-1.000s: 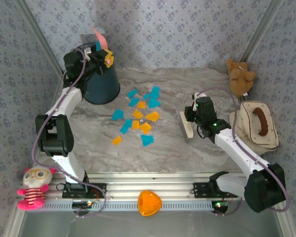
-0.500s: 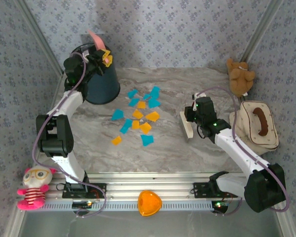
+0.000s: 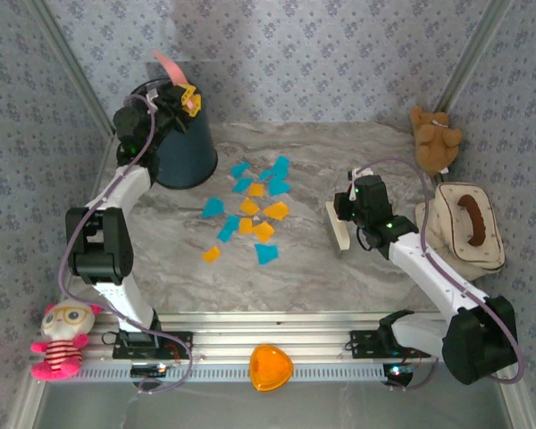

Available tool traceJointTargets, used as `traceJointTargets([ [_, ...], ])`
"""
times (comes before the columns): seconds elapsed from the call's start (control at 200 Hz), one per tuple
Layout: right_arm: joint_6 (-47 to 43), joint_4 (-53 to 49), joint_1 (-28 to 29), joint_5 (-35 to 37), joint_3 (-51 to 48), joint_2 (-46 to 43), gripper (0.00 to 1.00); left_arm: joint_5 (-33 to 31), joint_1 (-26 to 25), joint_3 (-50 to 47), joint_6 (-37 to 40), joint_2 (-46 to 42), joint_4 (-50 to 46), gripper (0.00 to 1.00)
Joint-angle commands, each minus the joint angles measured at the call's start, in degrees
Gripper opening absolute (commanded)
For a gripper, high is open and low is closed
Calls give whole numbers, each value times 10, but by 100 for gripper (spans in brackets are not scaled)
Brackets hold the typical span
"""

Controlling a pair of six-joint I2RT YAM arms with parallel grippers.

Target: Sweep away the paper scraps from the table

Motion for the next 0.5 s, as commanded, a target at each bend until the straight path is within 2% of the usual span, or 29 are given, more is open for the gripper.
traceJointTargets([
  [0.0, 15, 24, 0, -12, 22, -1, 0, 21, 2, 27, 50, -36, -16, 0],
  [0.165, 21, 34, 3, -24, 27, 3, 0, 46, 2, 49, 152, -59, -131, 0],
  [0.495, 62, 95, 9, -83, 29, 8, 0, 68, 2, 119, 437, -103, -445, 0],
])
